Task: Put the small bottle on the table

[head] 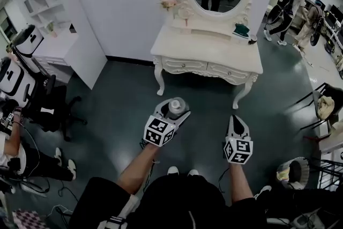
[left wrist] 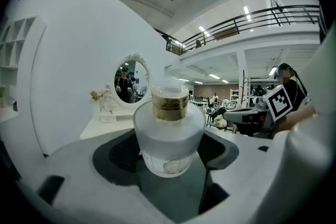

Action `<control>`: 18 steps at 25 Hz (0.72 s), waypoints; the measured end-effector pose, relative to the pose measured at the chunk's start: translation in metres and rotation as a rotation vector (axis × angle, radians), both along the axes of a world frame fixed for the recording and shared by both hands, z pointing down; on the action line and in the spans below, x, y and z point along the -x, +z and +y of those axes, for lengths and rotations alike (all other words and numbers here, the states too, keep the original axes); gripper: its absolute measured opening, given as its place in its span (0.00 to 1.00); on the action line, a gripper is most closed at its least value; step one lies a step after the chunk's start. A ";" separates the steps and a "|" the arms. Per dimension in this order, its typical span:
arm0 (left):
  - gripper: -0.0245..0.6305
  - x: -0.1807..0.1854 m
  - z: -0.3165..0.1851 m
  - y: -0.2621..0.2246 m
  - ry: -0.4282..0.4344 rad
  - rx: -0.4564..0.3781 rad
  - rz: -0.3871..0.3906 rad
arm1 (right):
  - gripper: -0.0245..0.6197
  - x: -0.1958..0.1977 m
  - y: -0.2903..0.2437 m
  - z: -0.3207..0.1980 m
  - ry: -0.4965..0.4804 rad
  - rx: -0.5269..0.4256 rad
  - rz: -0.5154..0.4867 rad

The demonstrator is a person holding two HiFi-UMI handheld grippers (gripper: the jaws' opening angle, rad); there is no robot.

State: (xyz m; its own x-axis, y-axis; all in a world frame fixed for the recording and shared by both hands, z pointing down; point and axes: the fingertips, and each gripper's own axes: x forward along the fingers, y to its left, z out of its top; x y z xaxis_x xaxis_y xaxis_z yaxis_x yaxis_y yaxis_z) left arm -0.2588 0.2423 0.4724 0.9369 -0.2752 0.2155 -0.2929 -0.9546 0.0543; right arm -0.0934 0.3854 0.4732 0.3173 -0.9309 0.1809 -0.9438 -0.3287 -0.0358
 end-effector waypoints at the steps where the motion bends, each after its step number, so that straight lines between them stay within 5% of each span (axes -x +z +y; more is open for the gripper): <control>1: 0.54 0.002 -0.003 0.000 0.004 -0.001 0.000 | 0.04 0.003 0.000 -0.003 0.003 -0.002 -0.002; 10: 0.54 0.004 -0.022 0.012 0.036 0.022 -0.008 | 0.04 0.015 0.008 -0.020 0.019 0.018 -0.009; 18: 0.54 -0.039 -0.065 0.022 0.023 0.027 -0.022 | 0.04 -0.026 0.023 -0.068 -0.002 0.023 -0.034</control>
